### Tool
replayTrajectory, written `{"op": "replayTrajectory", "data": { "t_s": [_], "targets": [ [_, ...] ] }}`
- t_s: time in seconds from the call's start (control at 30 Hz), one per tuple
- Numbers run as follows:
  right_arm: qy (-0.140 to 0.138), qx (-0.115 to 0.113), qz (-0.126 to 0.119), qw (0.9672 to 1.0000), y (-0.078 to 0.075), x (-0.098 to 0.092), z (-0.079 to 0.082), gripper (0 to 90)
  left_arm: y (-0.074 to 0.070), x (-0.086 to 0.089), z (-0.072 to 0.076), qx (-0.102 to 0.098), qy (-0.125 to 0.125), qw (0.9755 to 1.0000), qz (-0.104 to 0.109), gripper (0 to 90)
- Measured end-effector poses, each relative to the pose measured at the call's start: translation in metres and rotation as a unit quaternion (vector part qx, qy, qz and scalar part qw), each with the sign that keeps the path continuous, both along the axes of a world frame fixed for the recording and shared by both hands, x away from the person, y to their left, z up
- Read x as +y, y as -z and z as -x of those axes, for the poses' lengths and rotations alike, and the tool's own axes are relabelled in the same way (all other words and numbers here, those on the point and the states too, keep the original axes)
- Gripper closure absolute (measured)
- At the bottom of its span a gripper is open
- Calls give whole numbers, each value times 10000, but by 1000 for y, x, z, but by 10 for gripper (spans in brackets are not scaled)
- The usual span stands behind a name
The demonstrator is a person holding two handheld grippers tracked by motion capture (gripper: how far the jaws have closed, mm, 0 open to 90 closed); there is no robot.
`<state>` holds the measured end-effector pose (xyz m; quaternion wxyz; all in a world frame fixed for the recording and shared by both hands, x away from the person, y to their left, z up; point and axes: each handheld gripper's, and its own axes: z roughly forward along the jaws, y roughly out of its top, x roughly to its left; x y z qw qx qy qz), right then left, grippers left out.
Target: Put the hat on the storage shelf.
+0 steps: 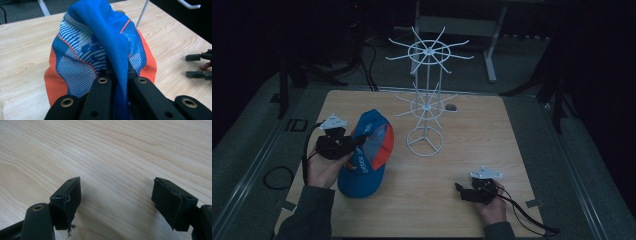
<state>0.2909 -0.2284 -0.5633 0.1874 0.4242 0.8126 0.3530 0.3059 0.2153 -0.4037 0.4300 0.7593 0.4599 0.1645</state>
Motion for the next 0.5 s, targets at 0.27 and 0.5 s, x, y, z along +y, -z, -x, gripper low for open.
{"op": "replayTrajectory", "data": {
  "t_s": [0.27,0.5],
  "targets": [
    [5,6,-5,10000,0,0,0,235,-12,6,1,-180,40,9998,3,895],
    [10,13,-6,10000,0,0,0,235,-21,9,1,-278,62,9996,-10,895]
  ]
}}
